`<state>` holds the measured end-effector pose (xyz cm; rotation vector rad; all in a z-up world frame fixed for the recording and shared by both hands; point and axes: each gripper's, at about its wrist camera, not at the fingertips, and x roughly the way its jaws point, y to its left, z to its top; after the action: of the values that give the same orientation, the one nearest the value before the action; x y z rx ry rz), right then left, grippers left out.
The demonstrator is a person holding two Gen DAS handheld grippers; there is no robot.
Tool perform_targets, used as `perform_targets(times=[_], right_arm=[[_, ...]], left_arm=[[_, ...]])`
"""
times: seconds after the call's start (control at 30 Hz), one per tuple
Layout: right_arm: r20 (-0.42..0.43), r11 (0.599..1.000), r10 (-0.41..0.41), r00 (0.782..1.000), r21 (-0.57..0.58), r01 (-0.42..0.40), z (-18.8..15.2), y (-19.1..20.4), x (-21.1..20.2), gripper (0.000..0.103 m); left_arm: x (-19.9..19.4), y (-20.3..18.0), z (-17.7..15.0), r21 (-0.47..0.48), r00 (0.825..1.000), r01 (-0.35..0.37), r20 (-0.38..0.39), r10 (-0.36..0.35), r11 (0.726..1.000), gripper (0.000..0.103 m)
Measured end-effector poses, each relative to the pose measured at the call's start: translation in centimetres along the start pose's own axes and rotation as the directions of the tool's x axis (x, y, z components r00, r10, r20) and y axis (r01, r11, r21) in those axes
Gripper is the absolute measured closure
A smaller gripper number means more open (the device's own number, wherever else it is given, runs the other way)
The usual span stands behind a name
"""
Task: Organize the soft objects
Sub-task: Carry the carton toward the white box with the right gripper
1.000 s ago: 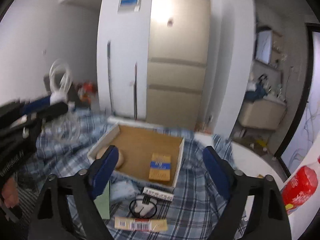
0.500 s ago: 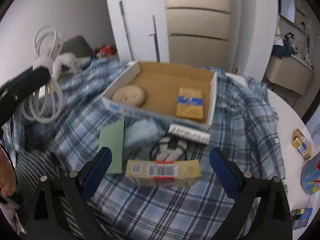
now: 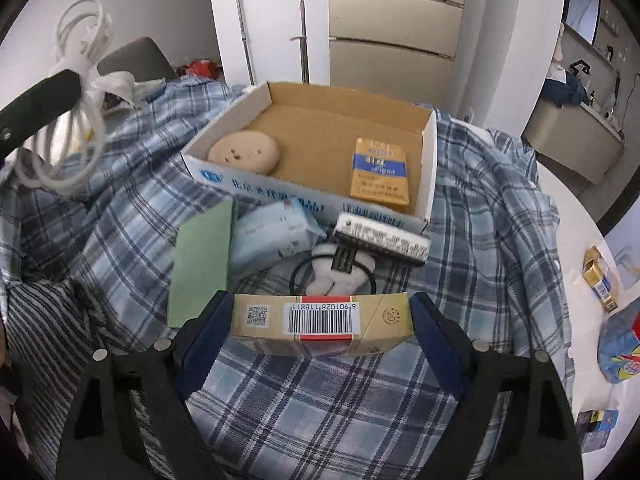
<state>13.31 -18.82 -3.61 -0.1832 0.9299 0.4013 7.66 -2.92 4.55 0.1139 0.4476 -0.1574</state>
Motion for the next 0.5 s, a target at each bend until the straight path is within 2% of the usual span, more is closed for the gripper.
perform_targets(times=[0.17,0.27,0.37,0.5], right_arm=[[0.067,1.0,-0.003,0.998,0.015,0.002,1.7,-0.3,-2.5,0.015],[0.127,0.999,-0.022,0.992,0.044,0.017,3.8,-0.9,-4.1,0.015],[0.18,0.997,-0.058,0.982,0.069,0.046,6.4,-1.4,-4.9,0.015],[0.177,0.992,-0.073,0.981,0.114,0.053,9.2,-2.2,-3.7,0.015]], left_arm=[[0.0,0.0,2.1,-0.006,0.999,0.012,0.041,-0.012,1.0,0.078],[0.3,-0.2,3.8,0.013,0.995,0.001,0.095,-0.002,1.0,0.078],[1.3,0.3,5.4,-0.018,0.993,0.008,0.115,-0.006,1.0,0.078],[3.5,0.9,6.6,-0.034,0.993,-0.016,0.118,0.02,0.999,0.078]])
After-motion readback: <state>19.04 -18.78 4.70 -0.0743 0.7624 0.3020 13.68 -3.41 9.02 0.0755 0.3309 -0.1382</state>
